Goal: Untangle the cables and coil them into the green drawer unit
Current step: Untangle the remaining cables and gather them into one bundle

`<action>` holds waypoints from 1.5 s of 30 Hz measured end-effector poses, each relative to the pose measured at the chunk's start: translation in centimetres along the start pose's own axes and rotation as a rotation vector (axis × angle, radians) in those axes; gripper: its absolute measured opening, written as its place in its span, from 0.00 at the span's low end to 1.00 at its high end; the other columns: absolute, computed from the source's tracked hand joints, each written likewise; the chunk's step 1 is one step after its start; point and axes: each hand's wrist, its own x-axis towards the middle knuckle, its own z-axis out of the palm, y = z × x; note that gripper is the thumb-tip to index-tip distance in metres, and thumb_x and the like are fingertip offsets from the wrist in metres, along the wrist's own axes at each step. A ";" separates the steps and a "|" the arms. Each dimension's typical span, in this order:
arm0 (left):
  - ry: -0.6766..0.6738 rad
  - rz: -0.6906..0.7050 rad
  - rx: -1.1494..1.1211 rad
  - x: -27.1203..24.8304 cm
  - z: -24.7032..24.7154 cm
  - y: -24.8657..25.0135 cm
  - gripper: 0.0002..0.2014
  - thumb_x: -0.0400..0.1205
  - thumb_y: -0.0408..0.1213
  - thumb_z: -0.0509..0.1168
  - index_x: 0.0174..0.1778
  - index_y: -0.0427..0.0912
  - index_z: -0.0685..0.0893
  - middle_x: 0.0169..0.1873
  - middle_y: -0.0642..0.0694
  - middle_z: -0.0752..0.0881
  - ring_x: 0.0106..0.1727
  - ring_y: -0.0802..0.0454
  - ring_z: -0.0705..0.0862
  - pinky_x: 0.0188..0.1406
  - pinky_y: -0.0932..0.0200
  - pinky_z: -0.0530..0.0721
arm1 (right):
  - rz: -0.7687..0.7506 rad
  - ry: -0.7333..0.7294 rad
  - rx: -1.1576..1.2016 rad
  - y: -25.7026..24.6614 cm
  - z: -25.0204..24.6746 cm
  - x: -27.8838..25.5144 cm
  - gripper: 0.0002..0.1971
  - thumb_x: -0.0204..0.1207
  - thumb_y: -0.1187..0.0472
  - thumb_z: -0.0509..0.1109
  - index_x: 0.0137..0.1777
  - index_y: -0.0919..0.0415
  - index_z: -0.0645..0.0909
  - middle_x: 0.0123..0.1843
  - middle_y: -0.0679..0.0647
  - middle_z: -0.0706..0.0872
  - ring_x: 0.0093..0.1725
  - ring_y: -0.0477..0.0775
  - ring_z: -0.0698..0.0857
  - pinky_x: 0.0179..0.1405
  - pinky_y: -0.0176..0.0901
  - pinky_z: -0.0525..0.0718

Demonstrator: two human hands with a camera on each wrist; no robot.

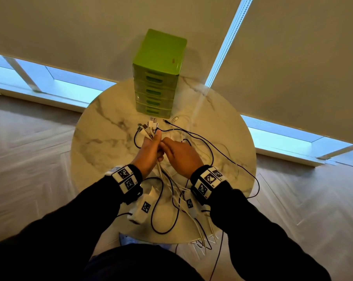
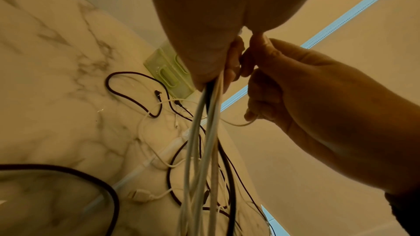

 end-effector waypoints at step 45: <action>0.317 0.005 -0.181 5.2 -0.9 5.6 0.19 0.92 0.53 0.49 0.42 0.47 0.72 0.30 0.52 0.76 0.33 0.55 0.79 0.28 0.61 0.73 | 0.067 -0.054 0.251 3.1 1.2 2.2 0.18 0.91 0.46 0.50 0.39 0.46 0.69 0.29 0.54 0.80 0.31 0.56 0.80 0.49 0.51 0.74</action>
